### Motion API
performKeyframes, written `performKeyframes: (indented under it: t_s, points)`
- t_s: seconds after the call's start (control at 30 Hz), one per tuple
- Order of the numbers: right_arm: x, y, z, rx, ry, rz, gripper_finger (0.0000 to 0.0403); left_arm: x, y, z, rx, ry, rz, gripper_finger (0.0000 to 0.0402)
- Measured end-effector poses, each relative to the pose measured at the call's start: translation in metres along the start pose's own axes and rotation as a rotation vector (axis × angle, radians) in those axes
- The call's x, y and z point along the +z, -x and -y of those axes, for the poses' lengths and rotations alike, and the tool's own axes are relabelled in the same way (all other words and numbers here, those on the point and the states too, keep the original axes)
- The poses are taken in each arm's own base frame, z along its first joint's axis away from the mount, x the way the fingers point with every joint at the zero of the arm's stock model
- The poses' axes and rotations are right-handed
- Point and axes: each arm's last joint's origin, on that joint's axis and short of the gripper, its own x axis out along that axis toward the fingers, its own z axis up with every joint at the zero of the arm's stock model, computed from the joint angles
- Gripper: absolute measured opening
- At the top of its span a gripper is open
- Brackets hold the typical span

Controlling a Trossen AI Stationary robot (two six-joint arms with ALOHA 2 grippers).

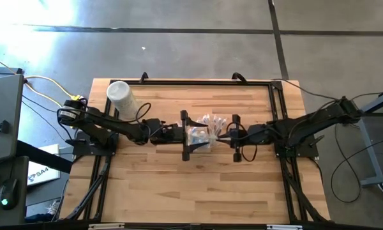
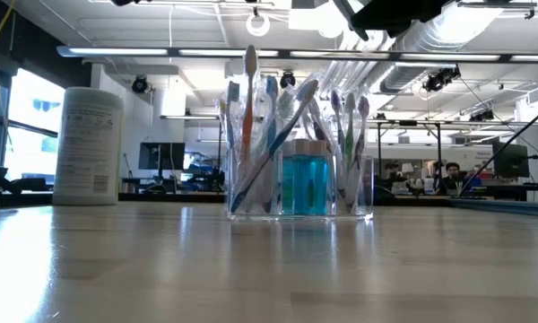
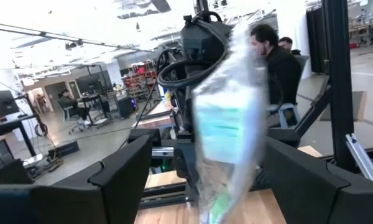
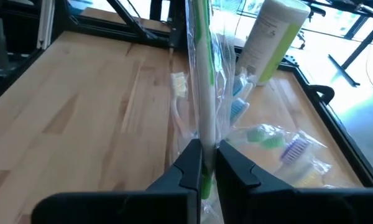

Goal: Pick & Place toothbrushing station
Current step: Put the green toothbrush into the transparent organizer

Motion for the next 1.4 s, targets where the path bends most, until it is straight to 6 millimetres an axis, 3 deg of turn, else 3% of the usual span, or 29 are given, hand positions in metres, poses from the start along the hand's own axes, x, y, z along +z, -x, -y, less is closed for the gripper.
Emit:
performKeyframes:
  t_s: [0.13, 0.3, 0.63, 0.87, 1.13, 1.4]
  points:
    - [0.0, -0.001, 0.0, -0.015, 0.004, -0.001, 0.0017, -0.001, 0.0, 0.0, -0.001, -0.001, -0.005, 0.0271]
    - [0.0, -0.001, 0.0, -0.016, 0.007, -0.002, 0.0015, -0.002, 0.0, 0.0, 0.0, -0.004, -0.016, 0.0211]
    - [-0.002, 0.0, 0.0, -0.016, -0.021, -0.023, 0.003, -0.006, 0.0, 0.002, -0.024, -0.063, -0.063, 0.0014]
    - [0.002, 0.009, -0.001, 0.006, -0.058, 0.006, 0.0092, -0.013, 0.001, 0.003, -0.031, -0.046, -0.13, 0.0008]
    - [0.026, 0.03, -0.004, 0.132, -0.095, 0.24, 0.0155, -0.015, 0.001, 0.003, -0.029, -0.028, -0.153, 0.0007]
    - [0.036, 0.015, -0.009, 0.103, -0.01, 0.373, 0.0196, -0.015, -0.012, 0.006, -0.036, 0.026, -0.202, 0.0007]
